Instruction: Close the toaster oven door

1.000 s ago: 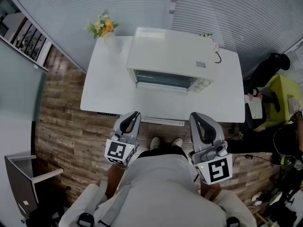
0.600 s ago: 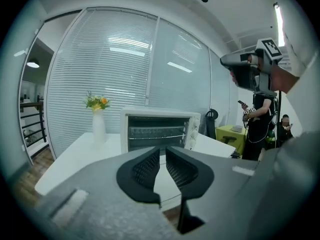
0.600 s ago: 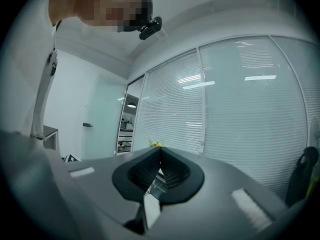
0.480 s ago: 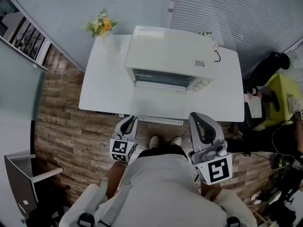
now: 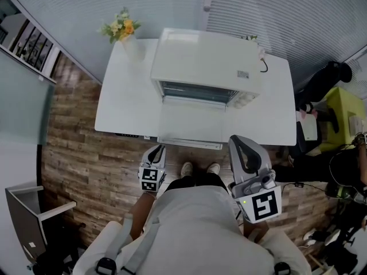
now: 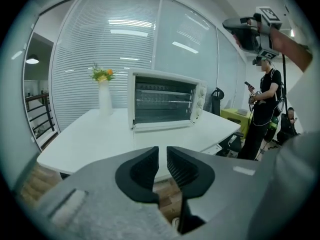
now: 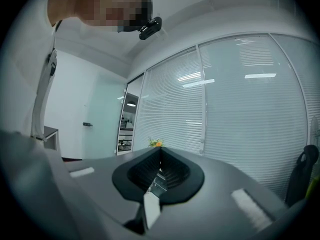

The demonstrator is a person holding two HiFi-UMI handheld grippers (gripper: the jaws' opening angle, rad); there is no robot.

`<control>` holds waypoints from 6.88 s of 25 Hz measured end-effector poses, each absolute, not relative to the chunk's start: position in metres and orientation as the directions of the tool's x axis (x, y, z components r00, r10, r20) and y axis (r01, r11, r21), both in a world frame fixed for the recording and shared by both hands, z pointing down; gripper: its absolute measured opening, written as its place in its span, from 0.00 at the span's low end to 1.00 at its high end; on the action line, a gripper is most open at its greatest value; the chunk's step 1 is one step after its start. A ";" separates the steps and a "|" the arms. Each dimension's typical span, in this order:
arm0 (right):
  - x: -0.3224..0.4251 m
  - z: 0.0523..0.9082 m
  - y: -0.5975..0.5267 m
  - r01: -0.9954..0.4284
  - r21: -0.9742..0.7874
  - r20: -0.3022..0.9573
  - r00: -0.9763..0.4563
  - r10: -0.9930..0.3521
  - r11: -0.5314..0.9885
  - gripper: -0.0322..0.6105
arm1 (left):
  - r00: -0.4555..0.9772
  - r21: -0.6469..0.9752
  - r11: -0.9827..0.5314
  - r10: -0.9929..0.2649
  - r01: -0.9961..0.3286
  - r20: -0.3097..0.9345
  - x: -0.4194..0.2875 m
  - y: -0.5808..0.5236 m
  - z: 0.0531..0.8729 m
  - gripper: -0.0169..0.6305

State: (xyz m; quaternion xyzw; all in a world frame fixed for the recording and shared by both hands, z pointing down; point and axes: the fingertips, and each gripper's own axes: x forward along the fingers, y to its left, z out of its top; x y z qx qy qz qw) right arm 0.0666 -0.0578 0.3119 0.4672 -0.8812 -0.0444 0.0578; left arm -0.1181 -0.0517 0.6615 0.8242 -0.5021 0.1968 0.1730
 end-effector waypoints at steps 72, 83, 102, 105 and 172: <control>0.057 0.313 -0.064 -0.821 0.121 0.060 -0.556 -0.829 0.559 0.06 | 0.364 0.154 -0.332 -0.795 -0.931 0.485 -0.133 -0.077 0.730 0.20; 0.057 0.311 -0.067 -0.822 0.129 0.060 -0.551 -0.832 0.554 0.06 | 0.367 0.126 -0.350 -0.808 -0.928 0.460 -0.133 -0.079 0.720 0.18; 0.057 0.309 -0.067 -0.817 0.159 0.053 -0.553 -0.831 0.554 0.06 | 0.359 0.133 -0.333 -0.847 -0.933 0.391 -0.130 -0.090 0.671 0.14; 0.058 0.309 -0.067 -0.819 0.158 0.051 -0.551 -0.833 0.551 0.06 | 0.366 0.135 -0.340 -0.850 -0.931 0.379 -0.129 -0.091 0.669 0.14; 0.065 0.306 -0.077 -0.827 0.163 0.041 -0.540 -0.841 0.539 0.06 | 0.378 0.147 -0.349 -0.874 -0.926 0.305 -0.122 -0.143 0.586 0.15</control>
